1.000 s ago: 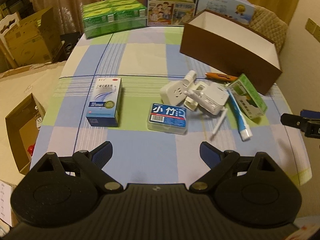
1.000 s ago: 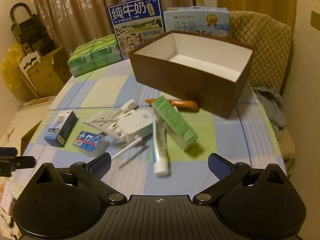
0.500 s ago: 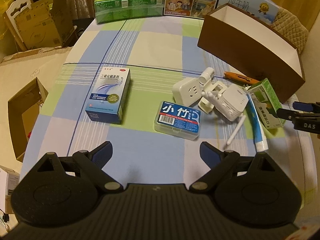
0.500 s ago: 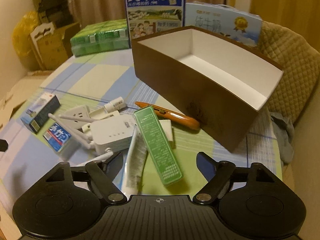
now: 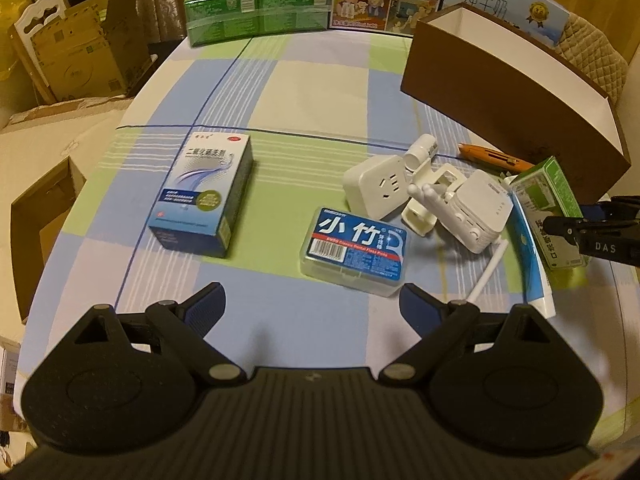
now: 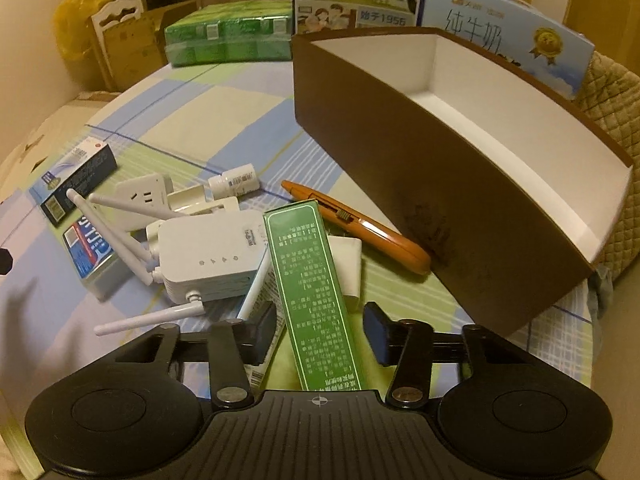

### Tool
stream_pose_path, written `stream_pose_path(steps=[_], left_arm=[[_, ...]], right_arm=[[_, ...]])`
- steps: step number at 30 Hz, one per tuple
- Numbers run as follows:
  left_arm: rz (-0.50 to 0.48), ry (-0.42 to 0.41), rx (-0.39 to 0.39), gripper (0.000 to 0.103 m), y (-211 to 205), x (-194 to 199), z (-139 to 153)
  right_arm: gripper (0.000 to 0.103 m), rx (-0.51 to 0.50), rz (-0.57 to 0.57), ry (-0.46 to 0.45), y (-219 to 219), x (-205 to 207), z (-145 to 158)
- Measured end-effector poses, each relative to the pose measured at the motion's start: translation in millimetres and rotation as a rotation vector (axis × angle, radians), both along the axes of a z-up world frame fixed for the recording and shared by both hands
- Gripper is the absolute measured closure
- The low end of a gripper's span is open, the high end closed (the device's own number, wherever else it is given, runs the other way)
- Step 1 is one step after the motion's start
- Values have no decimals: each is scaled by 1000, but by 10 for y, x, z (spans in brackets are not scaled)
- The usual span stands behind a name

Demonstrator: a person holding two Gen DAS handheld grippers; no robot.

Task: Organize rigid objects
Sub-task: 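Grasp the green medicine box with the right tool while the left tool approaches the blue-labelled floss box, then close the left tool on the blue-labelled clear floss box and lift it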

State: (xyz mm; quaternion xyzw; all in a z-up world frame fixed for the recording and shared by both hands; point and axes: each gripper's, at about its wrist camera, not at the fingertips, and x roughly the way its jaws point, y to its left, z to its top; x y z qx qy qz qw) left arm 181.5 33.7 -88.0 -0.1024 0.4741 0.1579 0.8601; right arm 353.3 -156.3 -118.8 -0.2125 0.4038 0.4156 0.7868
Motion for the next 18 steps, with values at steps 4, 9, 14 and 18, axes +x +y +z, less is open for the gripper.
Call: stream_pose_path(steps=[4,9,14,18], left_arm=[[-49,3,6,11,-43,79,-81],[-153,14,-2,11,-44,239,-192],[-271,35,-23,11,32,469,-325],[-334,81,-27,11,90,654,-435]], right_arm=[[76,5,20,-1,-42,12,27],[76,39,-86,60,-194,22,156],[76,63,-232,101,-367,-52,231],[76,70,-375,115,-512,-187,293]])
